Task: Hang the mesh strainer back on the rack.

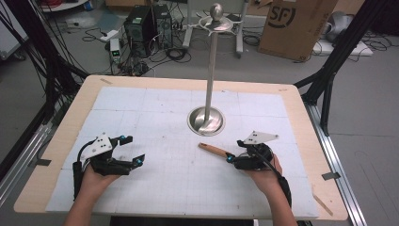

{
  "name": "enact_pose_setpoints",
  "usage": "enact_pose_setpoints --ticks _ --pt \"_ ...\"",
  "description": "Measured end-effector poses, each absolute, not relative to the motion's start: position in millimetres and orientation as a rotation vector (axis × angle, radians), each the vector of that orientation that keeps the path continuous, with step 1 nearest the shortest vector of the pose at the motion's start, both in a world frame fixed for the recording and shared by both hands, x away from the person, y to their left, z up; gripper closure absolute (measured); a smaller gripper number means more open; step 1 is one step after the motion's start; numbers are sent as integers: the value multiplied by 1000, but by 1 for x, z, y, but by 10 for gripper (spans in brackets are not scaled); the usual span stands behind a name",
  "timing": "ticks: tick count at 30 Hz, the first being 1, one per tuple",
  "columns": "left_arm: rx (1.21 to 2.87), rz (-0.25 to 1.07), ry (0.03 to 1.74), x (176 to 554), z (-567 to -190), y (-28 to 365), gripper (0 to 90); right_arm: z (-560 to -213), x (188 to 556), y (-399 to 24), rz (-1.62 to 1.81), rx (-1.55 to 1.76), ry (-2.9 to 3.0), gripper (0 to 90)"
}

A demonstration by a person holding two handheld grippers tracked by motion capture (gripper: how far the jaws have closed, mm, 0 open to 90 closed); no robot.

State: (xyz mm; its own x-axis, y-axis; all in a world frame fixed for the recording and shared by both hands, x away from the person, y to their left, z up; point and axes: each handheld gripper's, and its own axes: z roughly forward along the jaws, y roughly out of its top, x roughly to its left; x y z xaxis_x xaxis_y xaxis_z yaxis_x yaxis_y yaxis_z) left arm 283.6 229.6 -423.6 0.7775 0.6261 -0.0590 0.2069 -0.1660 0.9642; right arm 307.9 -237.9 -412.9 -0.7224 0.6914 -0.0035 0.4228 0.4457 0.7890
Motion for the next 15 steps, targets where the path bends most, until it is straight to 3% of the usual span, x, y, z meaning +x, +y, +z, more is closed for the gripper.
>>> enact_pose_setpoints --ticks 7,15 --pt "1731 420 657 284 -424 230 145 -416 318 -228 1067 937 2478 361" --pt "1727 416 653 284 -423 230 145 -427 326 -221 962 959 2548 504"
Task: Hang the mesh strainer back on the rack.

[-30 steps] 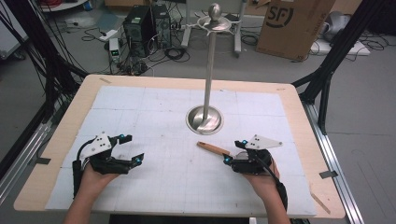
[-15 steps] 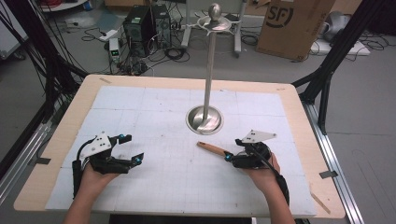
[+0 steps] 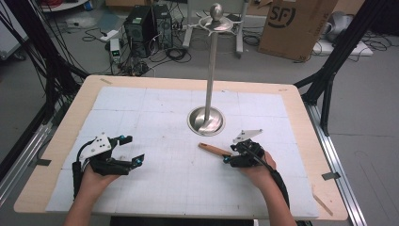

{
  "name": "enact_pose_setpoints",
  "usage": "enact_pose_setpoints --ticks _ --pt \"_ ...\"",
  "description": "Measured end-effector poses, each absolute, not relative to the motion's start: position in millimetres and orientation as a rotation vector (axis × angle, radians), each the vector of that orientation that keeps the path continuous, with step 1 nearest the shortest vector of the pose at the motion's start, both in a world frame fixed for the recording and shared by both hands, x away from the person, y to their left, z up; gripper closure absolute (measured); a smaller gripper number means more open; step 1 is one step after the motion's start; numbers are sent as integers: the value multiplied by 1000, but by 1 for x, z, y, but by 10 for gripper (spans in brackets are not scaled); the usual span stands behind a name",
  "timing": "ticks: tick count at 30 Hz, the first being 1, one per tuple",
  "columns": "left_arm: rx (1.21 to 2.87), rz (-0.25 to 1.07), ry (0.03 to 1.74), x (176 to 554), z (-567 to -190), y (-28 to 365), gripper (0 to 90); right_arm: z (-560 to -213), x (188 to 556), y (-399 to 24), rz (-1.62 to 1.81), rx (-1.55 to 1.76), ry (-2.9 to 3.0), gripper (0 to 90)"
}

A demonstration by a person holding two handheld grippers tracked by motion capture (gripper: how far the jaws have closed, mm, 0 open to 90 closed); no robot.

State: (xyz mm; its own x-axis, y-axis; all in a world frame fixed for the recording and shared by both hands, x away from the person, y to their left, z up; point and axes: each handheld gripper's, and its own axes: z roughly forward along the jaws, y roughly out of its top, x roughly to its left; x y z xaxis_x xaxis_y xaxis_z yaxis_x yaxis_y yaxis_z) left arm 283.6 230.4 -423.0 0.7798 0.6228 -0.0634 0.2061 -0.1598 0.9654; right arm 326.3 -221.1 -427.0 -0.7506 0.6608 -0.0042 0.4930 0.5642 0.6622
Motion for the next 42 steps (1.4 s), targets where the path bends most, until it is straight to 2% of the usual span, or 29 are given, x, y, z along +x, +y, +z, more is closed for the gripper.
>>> enact_pose_setpoints --ticks 5,13,17,42 --pt "1731 408 655 284 -424 229 145 -428 327 -217 905 939 2595 597" --pt "1733 409 654 284 -424 229 146 -429 329 -215 867 952 2618 623" --pt "1732 409 654 283 -424 229 145 -427 329 -214 868 959 2620 666" --pt "1732 415 654 283 -423 230 145 -419 336 -204 676 902 2720 631"
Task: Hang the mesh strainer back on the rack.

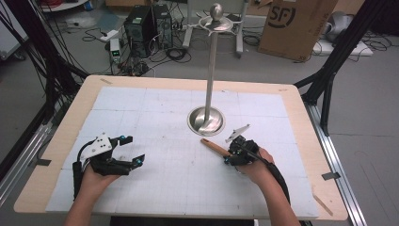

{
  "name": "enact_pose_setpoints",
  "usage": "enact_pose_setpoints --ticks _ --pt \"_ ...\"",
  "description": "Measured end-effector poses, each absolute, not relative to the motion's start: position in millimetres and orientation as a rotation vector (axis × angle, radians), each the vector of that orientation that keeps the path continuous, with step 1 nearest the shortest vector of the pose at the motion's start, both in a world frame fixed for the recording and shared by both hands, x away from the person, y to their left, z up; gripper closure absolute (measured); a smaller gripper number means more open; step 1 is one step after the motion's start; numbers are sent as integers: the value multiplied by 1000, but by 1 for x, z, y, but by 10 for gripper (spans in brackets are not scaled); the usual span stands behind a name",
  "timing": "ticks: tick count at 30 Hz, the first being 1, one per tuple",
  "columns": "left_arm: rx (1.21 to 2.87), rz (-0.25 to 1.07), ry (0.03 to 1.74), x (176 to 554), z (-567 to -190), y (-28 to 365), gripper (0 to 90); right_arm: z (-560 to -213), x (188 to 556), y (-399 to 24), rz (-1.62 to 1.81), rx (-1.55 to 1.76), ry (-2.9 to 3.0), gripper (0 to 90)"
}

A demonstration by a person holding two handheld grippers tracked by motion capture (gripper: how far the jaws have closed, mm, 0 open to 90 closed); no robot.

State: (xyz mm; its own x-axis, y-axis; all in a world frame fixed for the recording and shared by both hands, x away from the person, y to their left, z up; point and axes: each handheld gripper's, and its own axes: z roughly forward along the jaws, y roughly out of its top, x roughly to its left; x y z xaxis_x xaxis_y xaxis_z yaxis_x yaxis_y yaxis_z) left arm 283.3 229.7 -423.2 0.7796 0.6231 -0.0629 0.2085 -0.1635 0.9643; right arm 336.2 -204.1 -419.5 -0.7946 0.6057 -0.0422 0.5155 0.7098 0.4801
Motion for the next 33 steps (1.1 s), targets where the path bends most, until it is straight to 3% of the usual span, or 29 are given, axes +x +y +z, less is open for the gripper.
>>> enact_pose_setpoints --ticks 13,20,33 --pt "1729 412 656 283 -423 230 145 -416 351 -197 580 975 2813 625" --pt "1731 408 655 283 -424 229 146 -414 351 -193 533 951 2815 676" --pt "1732 417 654 283 -423 230 146 -412 347 -190 516 921 2813 686"
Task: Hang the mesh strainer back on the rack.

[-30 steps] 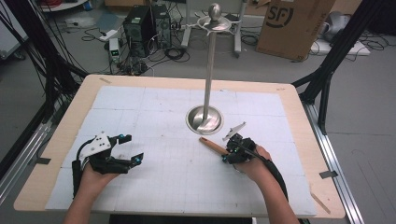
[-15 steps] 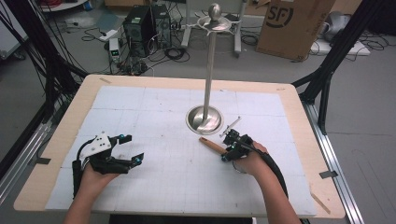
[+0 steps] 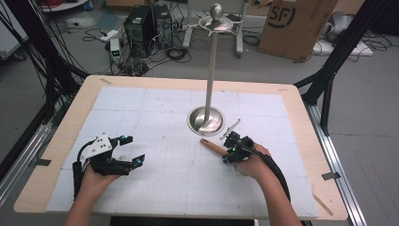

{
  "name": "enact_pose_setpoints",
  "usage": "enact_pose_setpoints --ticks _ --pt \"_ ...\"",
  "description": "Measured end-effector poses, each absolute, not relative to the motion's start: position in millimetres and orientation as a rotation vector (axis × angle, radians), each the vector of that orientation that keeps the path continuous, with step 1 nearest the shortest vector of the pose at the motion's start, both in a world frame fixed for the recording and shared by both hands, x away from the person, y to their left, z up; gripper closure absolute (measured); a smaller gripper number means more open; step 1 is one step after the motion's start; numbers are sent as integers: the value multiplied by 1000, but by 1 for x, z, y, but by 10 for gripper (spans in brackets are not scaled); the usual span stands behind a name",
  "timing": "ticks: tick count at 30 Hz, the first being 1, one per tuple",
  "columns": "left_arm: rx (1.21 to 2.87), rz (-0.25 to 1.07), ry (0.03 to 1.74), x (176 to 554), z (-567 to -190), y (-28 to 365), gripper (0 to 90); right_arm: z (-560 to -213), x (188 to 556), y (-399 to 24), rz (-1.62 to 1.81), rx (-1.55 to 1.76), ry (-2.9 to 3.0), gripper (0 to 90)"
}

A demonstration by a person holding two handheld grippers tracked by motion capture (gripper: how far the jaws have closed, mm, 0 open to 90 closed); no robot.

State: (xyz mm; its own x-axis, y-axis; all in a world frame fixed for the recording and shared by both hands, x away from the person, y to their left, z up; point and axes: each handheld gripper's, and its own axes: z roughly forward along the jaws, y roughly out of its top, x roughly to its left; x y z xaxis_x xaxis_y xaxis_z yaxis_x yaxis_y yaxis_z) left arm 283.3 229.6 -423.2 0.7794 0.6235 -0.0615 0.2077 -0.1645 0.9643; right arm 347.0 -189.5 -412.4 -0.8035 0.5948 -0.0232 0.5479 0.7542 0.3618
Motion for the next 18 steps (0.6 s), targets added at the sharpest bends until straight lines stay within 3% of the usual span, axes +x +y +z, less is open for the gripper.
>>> enact_pose_setpoints --ticks 18 --pt "1734 417 656 284 -423 229 146 -377 328 -203 980 844 2604 686"
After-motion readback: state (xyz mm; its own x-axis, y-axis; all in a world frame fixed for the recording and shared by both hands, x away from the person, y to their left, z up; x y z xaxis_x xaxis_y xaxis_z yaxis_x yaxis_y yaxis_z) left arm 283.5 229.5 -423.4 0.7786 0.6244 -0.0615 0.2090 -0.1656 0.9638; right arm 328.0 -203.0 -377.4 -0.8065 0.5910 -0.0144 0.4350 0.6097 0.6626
